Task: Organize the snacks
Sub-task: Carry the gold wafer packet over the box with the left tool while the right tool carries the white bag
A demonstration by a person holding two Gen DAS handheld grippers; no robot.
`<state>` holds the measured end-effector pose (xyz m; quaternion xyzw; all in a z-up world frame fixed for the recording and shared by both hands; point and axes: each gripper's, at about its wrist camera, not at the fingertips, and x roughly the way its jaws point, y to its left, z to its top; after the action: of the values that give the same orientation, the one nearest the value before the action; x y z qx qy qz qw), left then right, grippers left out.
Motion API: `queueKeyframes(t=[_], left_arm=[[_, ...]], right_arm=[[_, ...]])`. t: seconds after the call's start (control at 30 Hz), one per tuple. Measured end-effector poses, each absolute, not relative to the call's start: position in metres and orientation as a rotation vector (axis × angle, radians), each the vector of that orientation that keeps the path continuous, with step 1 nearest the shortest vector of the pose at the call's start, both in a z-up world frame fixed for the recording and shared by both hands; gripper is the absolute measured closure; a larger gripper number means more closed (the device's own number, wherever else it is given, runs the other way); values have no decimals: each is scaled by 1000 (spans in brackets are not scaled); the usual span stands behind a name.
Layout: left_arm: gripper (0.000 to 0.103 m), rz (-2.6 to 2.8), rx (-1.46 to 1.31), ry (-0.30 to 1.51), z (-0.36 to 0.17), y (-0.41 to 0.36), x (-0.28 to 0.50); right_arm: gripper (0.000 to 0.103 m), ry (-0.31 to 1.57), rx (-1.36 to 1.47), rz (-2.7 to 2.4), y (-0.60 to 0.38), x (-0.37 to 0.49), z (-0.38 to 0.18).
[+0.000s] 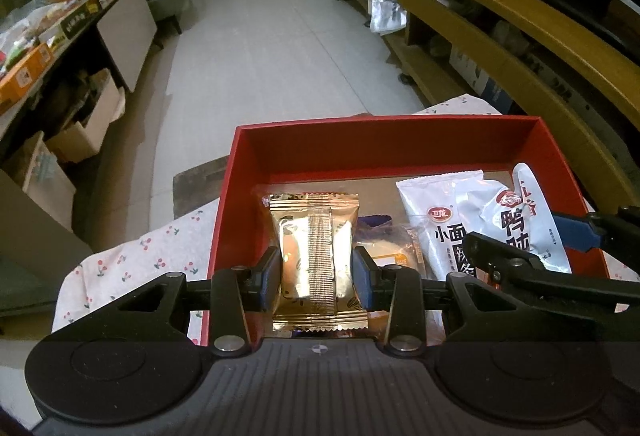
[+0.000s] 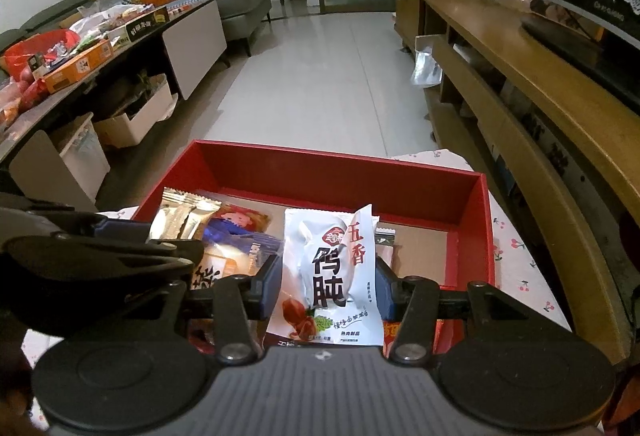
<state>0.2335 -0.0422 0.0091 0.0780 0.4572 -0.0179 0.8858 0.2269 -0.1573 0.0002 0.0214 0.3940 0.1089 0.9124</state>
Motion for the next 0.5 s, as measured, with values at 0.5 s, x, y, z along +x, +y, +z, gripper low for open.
queueKeyframes(t=[0.5], left_arm=[[54,-39,185,935,6,-46,233]], right_arm=[[37,816,14,195,-155,229,-8]])
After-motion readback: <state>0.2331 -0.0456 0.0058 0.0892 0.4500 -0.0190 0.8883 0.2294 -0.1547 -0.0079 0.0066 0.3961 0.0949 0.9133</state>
